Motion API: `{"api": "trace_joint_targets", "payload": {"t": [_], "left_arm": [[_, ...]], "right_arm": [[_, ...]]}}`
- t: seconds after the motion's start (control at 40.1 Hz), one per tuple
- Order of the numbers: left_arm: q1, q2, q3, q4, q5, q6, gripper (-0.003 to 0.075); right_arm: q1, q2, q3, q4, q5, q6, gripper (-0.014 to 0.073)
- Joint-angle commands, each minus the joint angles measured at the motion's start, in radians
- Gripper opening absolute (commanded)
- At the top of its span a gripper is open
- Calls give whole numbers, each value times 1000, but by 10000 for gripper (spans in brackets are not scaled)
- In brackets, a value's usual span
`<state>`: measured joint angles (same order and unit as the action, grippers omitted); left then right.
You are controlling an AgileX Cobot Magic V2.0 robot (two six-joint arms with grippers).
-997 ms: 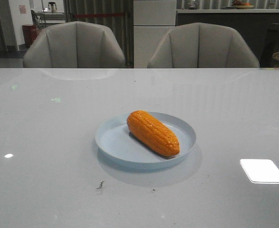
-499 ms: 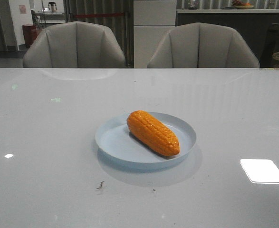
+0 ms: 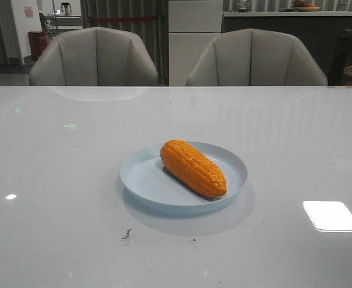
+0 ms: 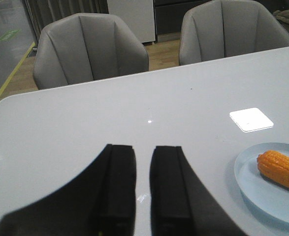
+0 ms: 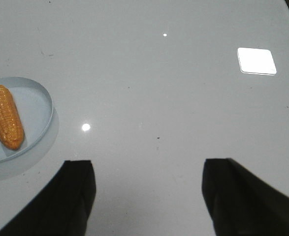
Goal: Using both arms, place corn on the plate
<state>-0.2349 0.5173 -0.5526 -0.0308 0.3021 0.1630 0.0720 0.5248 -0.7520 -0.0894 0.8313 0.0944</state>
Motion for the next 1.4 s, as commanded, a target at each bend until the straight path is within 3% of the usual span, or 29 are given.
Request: {"api": "trace_joint_targets", "payload": {"t": [0.0,0.523,0.798,1.097,1.371], "left_arm": [[1,3,-28,-8,-88,-9,90],[1,5,-28,2,-95,-9,94],[17,-1,-3,186,-133,-9,94],[178,-227,239,171,-476,-9,94],[197,-443,495,159,-445,-9,94]], "right_arm": [[-7,6,-25,-4,-70,-10,566],[-7,6,-25,-4,-70,-10,566],[-7,6,-25,-4,-70,-10,566],[-7,6,-25,-4,-70,-10,566],[-7,6,-25,-4,-70,-10,566]]}}
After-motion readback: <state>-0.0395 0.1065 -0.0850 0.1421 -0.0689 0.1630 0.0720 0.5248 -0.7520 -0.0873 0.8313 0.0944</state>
